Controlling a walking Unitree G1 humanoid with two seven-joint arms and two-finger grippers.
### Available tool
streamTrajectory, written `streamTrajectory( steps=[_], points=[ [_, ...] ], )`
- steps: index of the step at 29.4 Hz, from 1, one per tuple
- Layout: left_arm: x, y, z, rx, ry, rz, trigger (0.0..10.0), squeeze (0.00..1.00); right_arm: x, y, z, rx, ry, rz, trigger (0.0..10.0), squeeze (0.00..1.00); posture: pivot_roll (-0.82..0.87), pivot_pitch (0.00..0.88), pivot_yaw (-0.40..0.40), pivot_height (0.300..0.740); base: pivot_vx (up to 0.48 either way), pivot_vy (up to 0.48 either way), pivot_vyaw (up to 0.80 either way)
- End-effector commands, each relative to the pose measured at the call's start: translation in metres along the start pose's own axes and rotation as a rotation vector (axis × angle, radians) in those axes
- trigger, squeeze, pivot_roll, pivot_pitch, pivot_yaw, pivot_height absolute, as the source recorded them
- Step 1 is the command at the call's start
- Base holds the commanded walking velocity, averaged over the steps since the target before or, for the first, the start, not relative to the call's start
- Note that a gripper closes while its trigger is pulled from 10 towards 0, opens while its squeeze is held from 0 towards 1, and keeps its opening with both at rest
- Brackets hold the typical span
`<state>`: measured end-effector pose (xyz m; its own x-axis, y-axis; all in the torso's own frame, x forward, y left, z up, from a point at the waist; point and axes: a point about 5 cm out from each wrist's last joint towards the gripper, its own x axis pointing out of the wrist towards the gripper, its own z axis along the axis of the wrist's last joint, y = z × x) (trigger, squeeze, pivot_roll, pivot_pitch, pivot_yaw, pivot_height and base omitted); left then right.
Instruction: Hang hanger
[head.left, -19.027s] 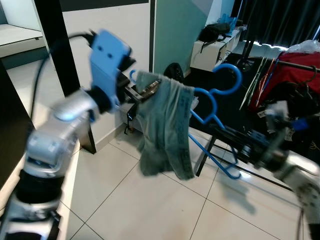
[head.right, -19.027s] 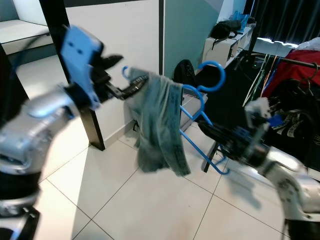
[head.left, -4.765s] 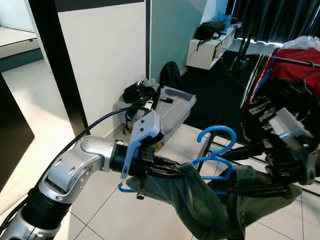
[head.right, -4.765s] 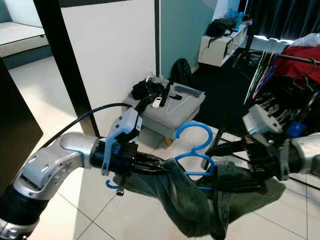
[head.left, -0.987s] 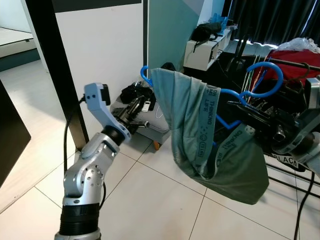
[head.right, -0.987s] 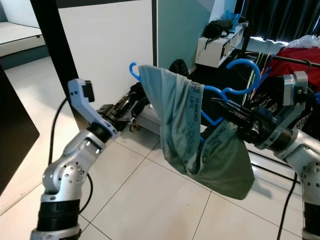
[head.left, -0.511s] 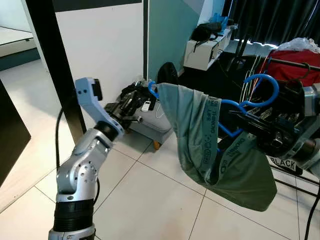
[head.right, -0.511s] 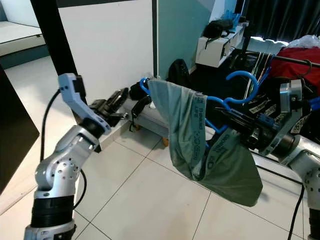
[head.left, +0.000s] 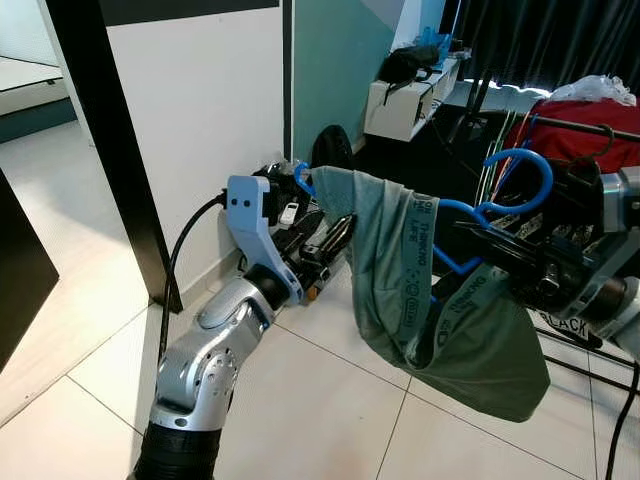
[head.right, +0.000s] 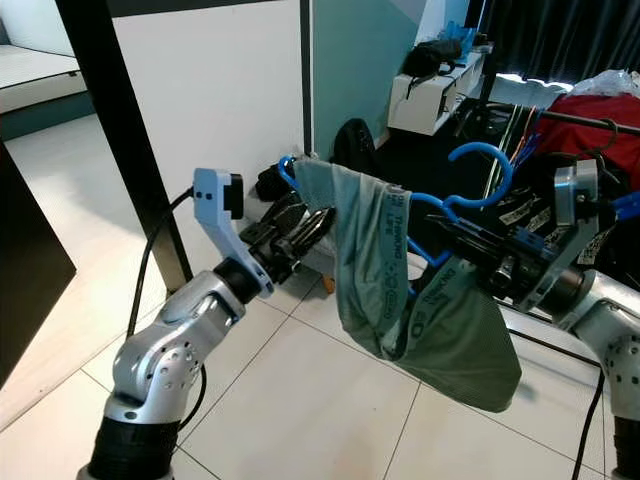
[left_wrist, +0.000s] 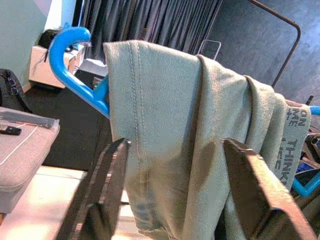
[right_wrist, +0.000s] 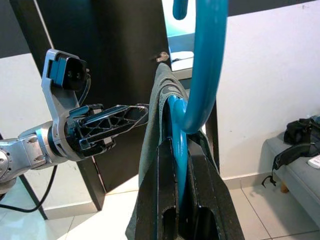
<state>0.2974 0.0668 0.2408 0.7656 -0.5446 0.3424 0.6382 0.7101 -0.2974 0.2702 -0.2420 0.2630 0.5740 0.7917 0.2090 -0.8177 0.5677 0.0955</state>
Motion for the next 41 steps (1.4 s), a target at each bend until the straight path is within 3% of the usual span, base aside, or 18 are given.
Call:
streamTrajectory(
  steps=[1,13,25,26,27,28,33,35,41],
  points=[
    [-0.001,0.0,-0.003,-0.008,0.01,0.017,10.0,1.0,0.006,0.006,0.007,-0.03,-0.022,0.037,0.0,0.0,-0.06,0.0,-0.047,0.74,0.0,0.0,0.0],
    [-0.013,0.03,0.0,0.135,0.0,0.174,10.0,1.0,0.004,0.013,0.016,-0.018,-0.064,0.099,0.0,0.0,-0.06,0.0,-0.045,0.74,0.0,0.0,0.0],
    [-0.017,0.034,0.004,0.139,-0.029,0.184,10.0,1.0,0.0,0.014,0.02,-0.012,-0.071,0.121,0.0,0.0,-0.06,0.0,-0.047,0.74,0.0,0.0,0.0],
    [-0.015,0.026,0.004,0.114,-0.039,0.118,10.0,0.0,0.001,0.015,0.021,-0.011,-0.072,0.132,0.0,0.0,-0.06,0.0,-0.048,0.74,0.0,0.0,0.0],
    [-0.015,0.026,0.004,0.114,-0.039,0.118,10.0,0.0,0.001,0.015,0.021,-0.011,-0.072,0.132,0.0,0.0,-0.06,0.0,-0.048,0.74,0.0,0.0,0.0],
    [-0.013,0.014,0.006,0.075,-0.054,0.034,10.0,0.0,0.001,0.016,0.022,-0.011,-0.072,0.137,0.0,0.0,-0.06,0.0,-0.048,0.74,0.0,0.0,0.0],
    [-0.016,-0.003,0.011,-0.016,-0.102,-0.12,10.0,0.0,-0.001,0.014,0.022,-0.012,-0.071,0.129,0.0,0.0,-0.07,0.0,-0.046,0.74,0.0,0.0,0.0],
    [-0.016,-0.003,0.011,-0.016,-0.102,-0.12,10.0,0.0,-0.001,0.014,0.022,-0.012,-0.071,0.129,0.0,0.0,-0.07,0.0,-0.046,0.74,0.0,0.0,0.0],
    [-0.035,-0.011,0.026,-0.051,-0.197,-0.287,10.0,0.0,-0.007,0.01,0.025,-0.008,-0.068,0.117,0.0,0.0,-0.06,0.0,-0.05,0.74,0.0,0.0,0.0]
  ],
)
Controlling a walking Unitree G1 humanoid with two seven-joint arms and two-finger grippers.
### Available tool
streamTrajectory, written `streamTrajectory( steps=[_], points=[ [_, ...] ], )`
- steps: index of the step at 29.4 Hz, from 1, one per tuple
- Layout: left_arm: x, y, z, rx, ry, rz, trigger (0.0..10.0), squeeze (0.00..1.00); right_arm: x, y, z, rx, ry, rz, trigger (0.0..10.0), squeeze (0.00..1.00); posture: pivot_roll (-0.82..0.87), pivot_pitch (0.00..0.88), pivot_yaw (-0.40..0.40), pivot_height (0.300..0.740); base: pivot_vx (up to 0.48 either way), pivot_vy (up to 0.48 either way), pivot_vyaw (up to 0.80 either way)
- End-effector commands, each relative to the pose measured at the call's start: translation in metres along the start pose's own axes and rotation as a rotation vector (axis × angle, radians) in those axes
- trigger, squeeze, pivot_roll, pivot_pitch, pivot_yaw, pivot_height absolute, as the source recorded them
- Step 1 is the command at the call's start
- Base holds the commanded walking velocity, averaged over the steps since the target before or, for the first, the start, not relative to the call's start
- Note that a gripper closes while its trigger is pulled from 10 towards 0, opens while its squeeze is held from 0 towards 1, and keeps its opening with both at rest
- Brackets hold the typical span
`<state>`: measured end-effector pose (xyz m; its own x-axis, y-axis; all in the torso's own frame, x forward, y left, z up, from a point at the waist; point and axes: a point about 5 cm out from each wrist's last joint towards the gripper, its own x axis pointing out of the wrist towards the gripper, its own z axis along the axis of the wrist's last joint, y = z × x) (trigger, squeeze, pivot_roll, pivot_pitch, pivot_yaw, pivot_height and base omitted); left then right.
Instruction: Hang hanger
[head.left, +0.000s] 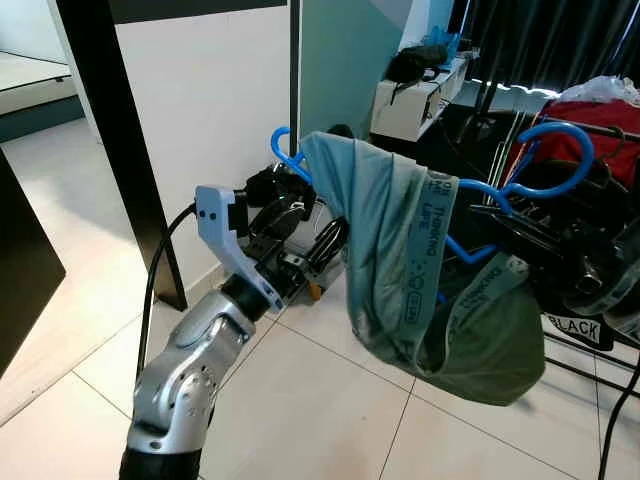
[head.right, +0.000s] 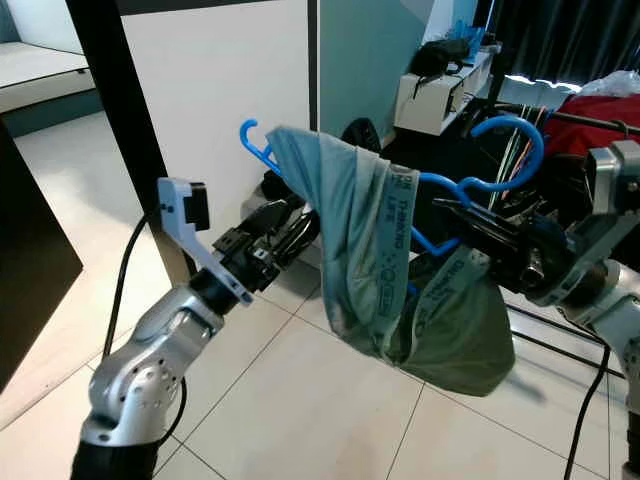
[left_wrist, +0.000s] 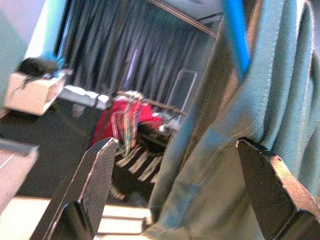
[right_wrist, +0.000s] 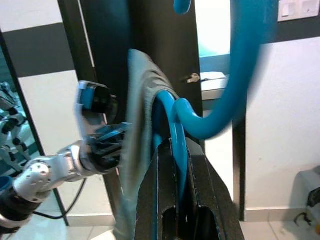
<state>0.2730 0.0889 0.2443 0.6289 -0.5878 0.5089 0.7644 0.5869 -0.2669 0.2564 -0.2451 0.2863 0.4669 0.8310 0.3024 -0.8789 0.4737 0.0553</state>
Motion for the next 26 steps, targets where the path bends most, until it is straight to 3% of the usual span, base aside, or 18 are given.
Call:
streamTrajectory(
  steps=[1,3,13,15,18,20,26],
  points=[
    [-0.002,-0.012,0.011,-0.003,-0.058,-0.116,10.0,0.0,-0.001,-0.001,0.001,0.003,0.02,-0.002,0.0,0.0,-0.06,0.0,-0.05,0.74,0.0,0.0,0.0],
    [-0.01,-0.013,0.016,0.005,-0.072,-0.171,10.0,0.0,-0.003,0.001,0.004,0.012,0.021,0.026,0.0,0.0,-0.07,0.0,-0.052,0.74,0.0,0.0,0.0],
    [-0.014,-0.013,0.016,0.01,-0.074,-0.197,10.0,0.0,-0.007,0.001,0.008,0.021,0.012,0.032,0.0,0.0,-0.07,0.0,-0.052,0.74,0.0,0.0,0.0],
    [-0.023,-0.009,0.014,0.025,-0.031,-0.229,10.0,0.0,-0.014,-0.003,0.016,0.009,-0.017,0.003,0.0,0.0,-0.07,0.0,-0.051,0.74,0.0,0.0,0.0],
    [-0.023,-0.009,0.014,0.025,-0.031,-0.229,10.0,0.0,-0.014,-0.003,0.016,0.009,-0.017,0.003,0.0,0.0,-0.07,0.0,-0.051,0.74,0.0,0.0,0.0],
    [-0.032,0.003,0.011,0.081,0.032,-0.206,10.0,0.0,-0.016,-0.003,0.023,-0.001,-0.037,-0.002,0.0,0.0,-0.07,0.0,-0.051,0.74,0.0,0.0,0.0],
    [-0.042,0.011,0.012,0.109,0.072,-0.21,10.0,0.0,-0.016,-0.002,0.029,-0.004,-0.049,0.01,0.0,0.0,-0.07,0.0,-0.051,0.74,0.0,0.0,0.0]
  ],
)
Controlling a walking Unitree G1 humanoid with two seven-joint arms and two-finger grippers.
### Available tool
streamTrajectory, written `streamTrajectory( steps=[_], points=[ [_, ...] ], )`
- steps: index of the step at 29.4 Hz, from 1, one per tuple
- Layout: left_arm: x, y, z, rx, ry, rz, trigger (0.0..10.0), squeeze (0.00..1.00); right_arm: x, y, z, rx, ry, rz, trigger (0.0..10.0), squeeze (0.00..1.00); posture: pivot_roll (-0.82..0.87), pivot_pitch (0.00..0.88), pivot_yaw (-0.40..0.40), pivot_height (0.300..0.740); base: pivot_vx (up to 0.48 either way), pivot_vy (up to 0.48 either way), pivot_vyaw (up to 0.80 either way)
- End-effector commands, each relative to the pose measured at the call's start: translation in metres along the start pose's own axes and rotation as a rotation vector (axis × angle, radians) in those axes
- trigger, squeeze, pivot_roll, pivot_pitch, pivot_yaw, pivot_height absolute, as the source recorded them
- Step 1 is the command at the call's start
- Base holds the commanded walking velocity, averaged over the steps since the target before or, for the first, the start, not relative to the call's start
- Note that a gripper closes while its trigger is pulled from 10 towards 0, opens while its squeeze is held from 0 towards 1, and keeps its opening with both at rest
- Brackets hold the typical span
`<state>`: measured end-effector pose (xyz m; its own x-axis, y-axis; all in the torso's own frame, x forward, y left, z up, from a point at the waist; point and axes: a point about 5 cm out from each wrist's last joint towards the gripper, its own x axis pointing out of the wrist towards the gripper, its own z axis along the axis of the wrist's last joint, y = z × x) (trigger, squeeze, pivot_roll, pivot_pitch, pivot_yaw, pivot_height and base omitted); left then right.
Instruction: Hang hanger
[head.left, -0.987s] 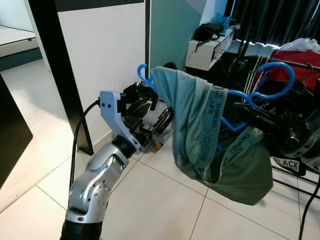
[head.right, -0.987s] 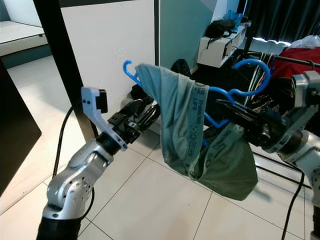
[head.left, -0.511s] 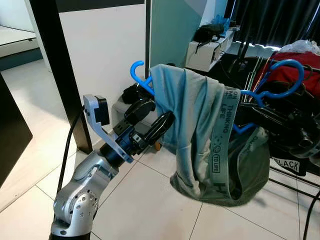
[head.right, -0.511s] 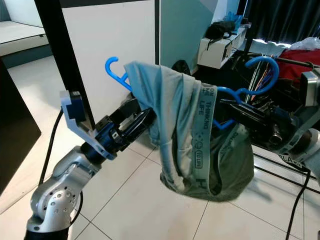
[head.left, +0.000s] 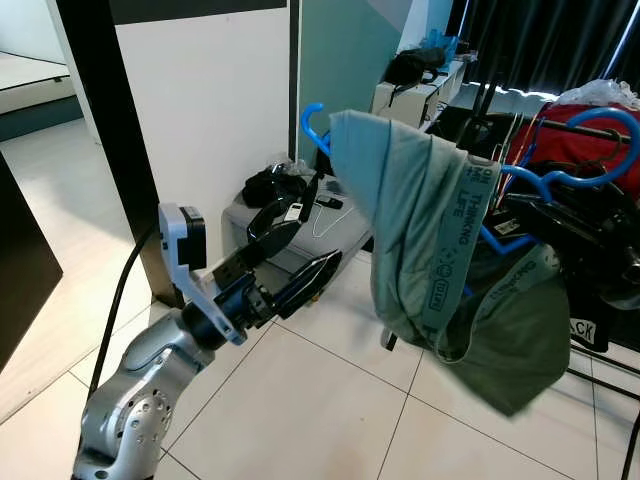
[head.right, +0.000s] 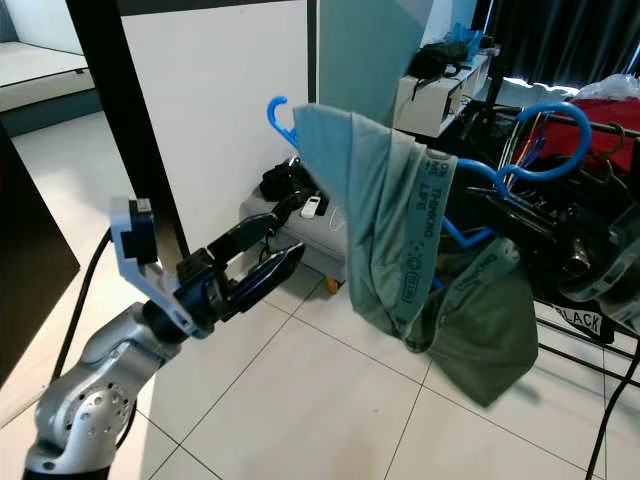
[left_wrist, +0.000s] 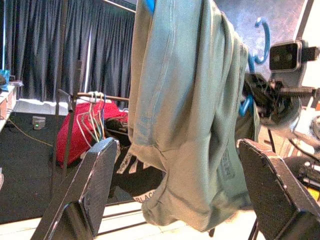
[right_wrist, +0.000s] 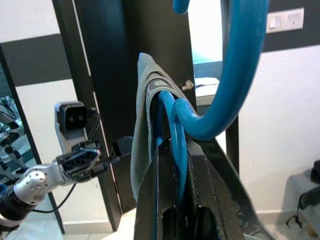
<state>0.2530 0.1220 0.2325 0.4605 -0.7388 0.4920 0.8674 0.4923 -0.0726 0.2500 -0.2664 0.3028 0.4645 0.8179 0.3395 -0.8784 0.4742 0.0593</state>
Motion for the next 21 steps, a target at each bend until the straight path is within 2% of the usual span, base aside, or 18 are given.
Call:
streamTrajectory(
  steps=[1,8,12,21],
  points=[
    [-0.004,0.003,0.0,0.008,0.007,0.004,10.0,0.0,0.0,0.002,0.007,-0.003,-0.009,0.022,0.0,0.0,-0.07,0.0,-0.05,0.74,0.0,0.0,0.0],
    [0.003,0.003,-0.002,0.036,-0.005,0.031,10.0,0.0,0.002,0.006,0.006,0.003,-0.002,0.044,0.0,0.0,-0.08,0.0,-0.051,0.74,0.0,0.0,0.0],
    [0.018,0.004,0.0,0.098,-0.023,0.059,10.0,0.0,0.007,0.013,0.006,0.007,0.006,0.086,0.0,0.0,-0.08,0.0,-0.049,0.74,0.0,0.0,0.0],
    [0.024,0.004,-0.003,0.098,-0.027,0.055,10.0,0.0,0.01,0.018,0.005,0.024,0.009,0.131,0.0,0.0,-0.08,0.0,-0.048,0.74,0.0,0.0,0.0]
  ],
)
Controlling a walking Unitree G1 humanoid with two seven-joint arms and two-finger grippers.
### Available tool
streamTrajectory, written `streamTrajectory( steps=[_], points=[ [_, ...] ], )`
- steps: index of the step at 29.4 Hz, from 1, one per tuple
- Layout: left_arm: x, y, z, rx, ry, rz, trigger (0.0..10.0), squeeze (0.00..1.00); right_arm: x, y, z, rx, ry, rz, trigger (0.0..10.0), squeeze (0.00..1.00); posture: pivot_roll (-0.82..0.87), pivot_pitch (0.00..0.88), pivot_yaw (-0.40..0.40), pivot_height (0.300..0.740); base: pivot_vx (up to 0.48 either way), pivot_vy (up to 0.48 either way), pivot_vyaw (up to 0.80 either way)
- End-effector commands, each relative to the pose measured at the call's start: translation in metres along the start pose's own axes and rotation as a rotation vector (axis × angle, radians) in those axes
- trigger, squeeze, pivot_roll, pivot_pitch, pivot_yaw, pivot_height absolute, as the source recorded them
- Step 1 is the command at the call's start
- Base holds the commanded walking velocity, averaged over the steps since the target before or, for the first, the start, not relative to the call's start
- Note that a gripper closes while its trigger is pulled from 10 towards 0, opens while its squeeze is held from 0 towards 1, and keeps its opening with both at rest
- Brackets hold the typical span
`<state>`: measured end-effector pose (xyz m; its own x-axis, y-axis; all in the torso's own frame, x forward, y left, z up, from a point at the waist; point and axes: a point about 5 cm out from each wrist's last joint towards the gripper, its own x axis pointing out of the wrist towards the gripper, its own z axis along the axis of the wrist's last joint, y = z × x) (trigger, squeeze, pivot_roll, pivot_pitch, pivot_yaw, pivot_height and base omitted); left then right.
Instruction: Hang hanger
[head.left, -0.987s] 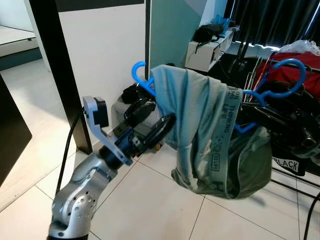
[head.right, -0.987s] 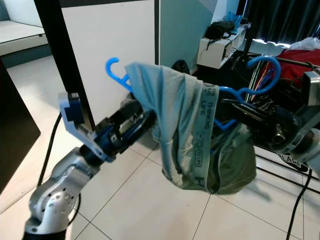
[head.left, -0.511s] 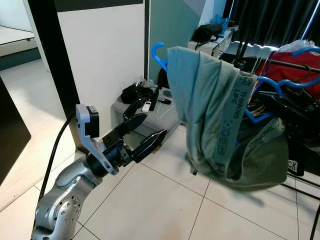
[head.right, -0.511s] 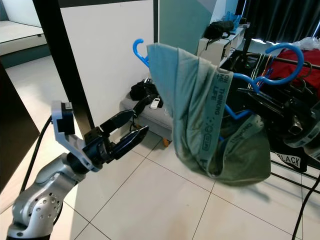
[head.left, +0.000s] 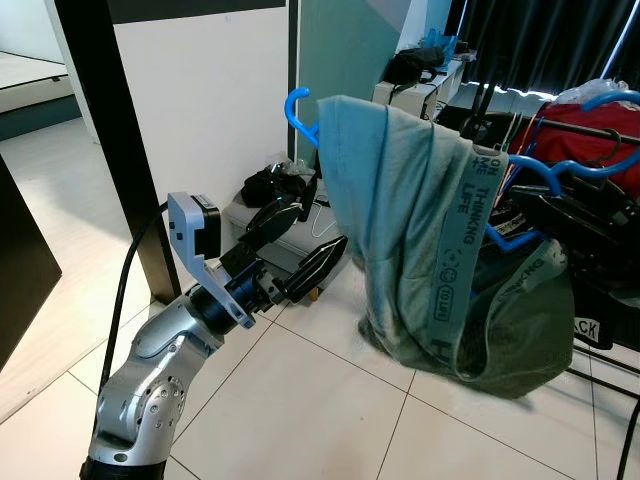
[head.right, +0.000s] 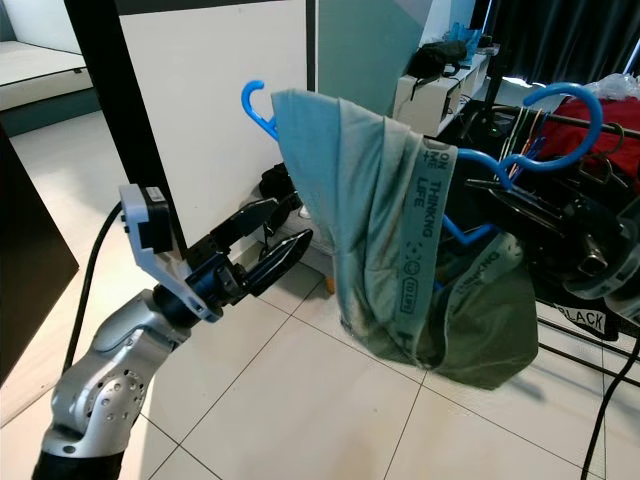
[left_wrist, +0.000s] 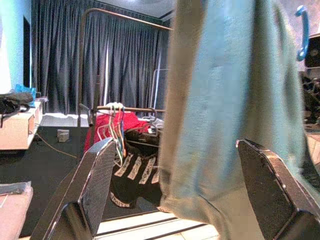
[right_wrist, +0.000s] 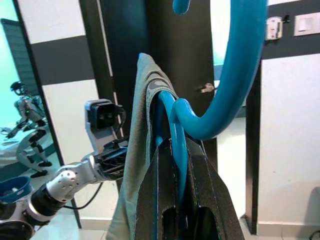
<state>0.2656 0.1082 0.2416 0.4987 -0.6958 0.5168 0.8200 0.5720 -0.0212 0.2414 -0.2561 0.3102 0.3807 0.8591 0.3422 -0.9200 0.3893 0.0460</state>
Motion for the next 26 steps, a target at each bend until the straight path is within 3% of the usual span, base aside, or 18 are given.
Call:
streamTrajectory(
  steps=[1,8,18,19,22,23,26],
  points=[
    [0.003,0.0,-0.002,0.006,0.005,0.0,10.0,0.0,0.003,0.005,0.0,0.004,0.007,0.037,0.0,0.0,-0.08,0.0,-0.048,0.74,0.0,0.0,0.0],
    [0.002,0.009,0.002,0.045,-0.006,0.039,10.0,0.0,0.005,0.009,0.0,0.008,0.02,0.068,0.0,0.0,-0.08,0.0,-0.047,0.74,0.0,0.0,0.0],
    [0.006,0.006,0.003,0.034,-0.025,0.024,10.0,0.0,0.006,0.01,0.002,0.004,0.02,0.081,0.0,0.0,-0.08,0.0,-0.049,0.74,0.0,0.0,0.0],
    [0.007,0.003,0.003,0.021,-0.034,0.017,2.3,0.0,0.006,0.011,0.002,0.003,0.018,0.085,0.0,0.0,-0.08,0.0,-0.049,0.74,0.0,0.0,0.0],
    [0.007,0.003,0.003,0.021,-0.034,0.017,2.3,0.0,0.006,0.011,0.002,0.003,0.018,0.085,0.0,0.0,-0.08,0.0,-0.049,0.74,0.0,0.0,0.0],
    [0.009,0.001,0.002,0.009,-0.041,0.012,0.0,0.0,0.007,0.011,0.003,0.002,0.017,0.088,0.0,0.0,-0.08,0.0,-0.049,0.74,0.0,0.0,0.0],
    [0.01,-0.001,0.001,-0.01,-0.053,-0.001,0.0,0.0,0.008,0.013,0.004,0.0,0.015,0.092,0.0,0.0,-0.08,0.0,-0.049,0.74,0.0,0.0,0.0]
  ],
)
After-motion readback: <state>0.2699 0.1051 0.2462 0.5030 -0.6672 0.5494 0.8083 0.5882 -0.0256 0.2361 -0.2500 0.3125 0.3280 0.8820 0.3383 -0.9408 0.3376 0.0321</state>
